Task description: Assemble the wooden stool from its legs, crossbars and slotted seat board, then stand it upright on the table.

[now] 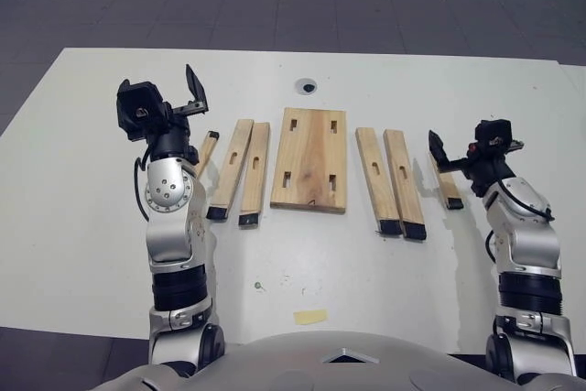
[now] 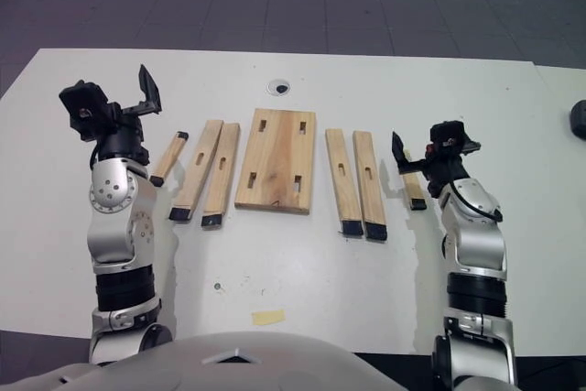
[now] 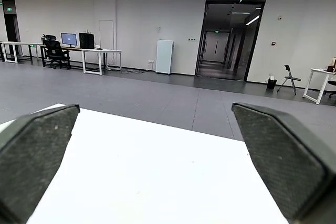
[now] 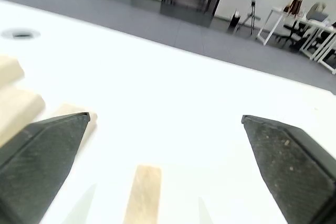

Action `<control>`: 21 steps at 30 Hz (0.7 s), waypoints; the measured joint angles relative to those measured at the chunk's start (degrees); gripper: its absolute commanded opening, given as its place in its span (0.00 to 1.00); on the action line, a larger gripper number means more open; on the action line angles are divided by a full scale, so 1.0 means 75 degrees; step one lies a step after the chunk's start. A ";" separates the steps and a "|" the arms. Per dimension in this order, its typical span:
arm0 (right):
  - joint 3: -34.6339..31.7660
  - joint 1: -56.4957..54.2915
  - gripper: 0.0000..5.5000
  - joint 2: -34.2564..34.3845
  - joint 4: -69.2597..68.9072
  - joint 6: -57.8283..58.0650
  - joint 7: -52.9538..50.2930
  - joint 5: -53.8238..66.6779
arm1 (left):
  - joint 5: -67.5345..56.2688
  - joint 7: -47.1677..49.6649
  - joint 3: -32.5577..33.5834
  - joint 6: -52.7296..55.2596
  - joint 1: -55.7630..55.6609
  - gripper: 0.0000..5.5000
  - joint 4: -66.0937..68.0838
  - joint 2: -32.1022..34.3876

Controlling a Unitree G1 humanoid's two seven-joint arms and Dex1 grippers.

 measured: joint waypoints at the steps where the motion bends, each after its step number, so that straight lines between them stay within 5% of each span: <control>1: -0.0009 -0.0002 0.98 -0.0078 -0.0009 0.0155 0.0047 -0.0002 | 0.0006 0.0014 -0.0011 0.0012 0.0028 0.98 -0.0016 -0.0011; 12: 0.0905 0.0016 0.98 -0.1053 -0.0221 0.2736 0.1480 0.0194 | 0.0081 0.0290 -0.0045 0.0119 0.0175 0.98 -0.0207 -0.0261; 21: 0.0522 -0.1302 0.71 -0.1135 0.0896 0.4581 0.1376 0.0563 | 0.0090 0.0411 -0.0087 0.0280 0.0165 0.98 -0.0288 -0.0339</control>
